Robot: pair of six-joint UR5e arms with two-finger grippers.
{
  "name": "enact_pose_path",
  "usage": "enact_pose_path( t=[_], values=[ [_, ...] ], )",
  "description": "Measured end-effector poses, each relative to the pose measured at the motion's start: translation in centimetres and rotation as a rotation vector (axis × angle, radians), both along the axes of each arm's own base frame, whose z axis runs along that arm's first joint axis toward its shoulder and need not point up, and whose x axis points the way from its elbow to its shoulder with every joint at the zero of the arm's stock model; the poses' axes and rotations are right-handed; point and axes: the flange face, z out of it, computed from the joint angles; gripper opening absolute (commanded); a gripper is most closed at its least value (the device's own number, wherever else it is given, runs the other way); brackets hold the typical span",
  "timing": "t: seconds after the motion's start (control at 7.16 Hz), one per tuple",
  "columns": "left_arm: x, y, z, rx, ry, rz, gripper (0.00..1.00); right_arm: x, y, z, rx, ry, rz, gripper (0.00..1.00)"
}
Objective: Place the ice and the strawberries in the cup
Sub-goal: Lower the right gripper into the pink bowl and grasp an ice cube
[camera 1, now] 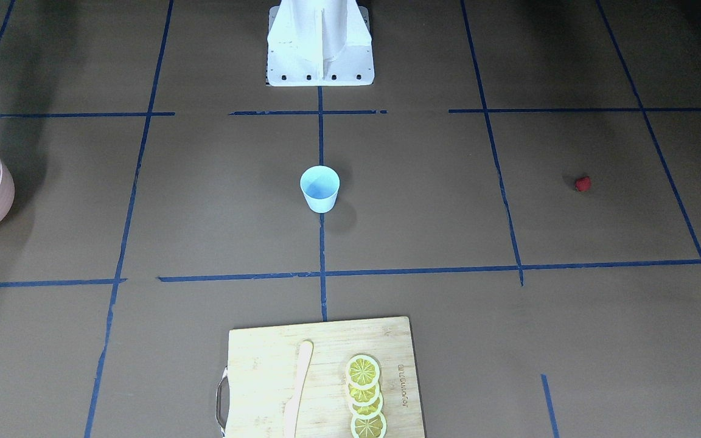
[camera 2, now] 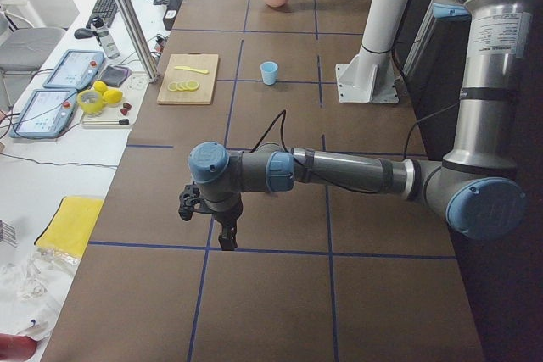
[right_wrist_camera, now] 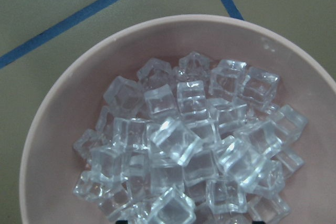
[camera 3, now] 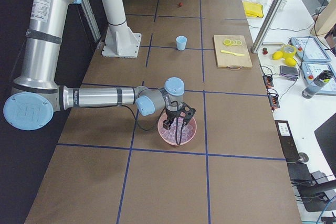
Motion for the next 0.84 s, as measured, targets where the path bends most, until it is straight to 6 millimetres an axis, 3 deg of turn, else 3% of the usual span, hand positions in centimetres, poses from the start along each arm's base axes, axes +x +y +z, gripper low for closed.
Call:
enact_pose_path(
  t=[0.84],
  values=[
    [0.00, 0.19, 0.12, 0.001, 0.001, 0.004, 1.00, -0.66, -0.31, 0.07, 0.003, 0.002, -0.011, 0.74]
  ],
)
